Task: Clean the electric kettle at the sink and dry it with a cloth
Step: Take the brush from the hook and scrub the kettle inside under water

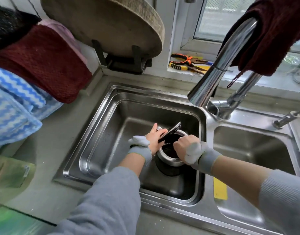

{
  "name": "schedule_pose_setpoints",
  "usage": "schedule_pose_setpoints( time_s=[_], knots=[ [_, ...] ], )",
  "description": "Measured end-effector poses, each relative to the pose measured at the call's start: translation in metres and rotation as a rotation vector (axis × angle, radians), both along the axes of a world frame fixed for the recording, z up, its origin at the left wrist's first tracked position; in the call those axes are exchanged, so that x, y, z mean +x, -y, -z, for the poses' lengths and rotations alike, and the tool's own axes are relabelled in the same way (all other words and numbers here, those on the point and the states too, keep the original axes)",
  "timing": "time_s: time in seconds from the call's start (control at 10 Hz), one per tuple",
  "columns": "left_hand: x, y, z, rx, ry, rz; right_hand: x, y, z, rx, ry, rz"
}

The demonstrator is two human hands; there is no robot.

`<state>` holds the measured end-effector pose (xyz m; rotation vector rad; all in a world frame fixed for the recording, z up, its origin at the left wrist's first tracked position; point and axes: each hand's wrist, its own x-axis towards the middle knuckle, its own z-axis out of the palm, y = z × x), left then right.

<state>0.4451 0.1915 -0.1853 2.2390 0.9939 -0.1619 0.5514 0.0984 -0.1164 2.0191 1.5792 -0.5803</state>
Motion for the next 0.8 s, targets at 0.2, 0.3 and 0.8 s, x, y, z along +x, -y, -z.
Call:
schedule_pose_setpoints(
  time_s=[0.2, 0.3, 0.8],
  knots=[
    [-0.004, 0.006, 0.002, -0.038, 0.025, 0.002, 0.015, -0.012, 0.005, 0.196, -0.583, 0.675],
    [-0.006, 0.009, 0.002, -0.054, 0.053, -0.009, 0.033, -0.005, 0.014, 0.467, -0.840, 1.257],
    [-0.006, 0.009, -0.007, -0.109, 0.038, 0.010, 0.024, 0.014, -0.026, -0.088, -0.230, 0.064]
  ],
)
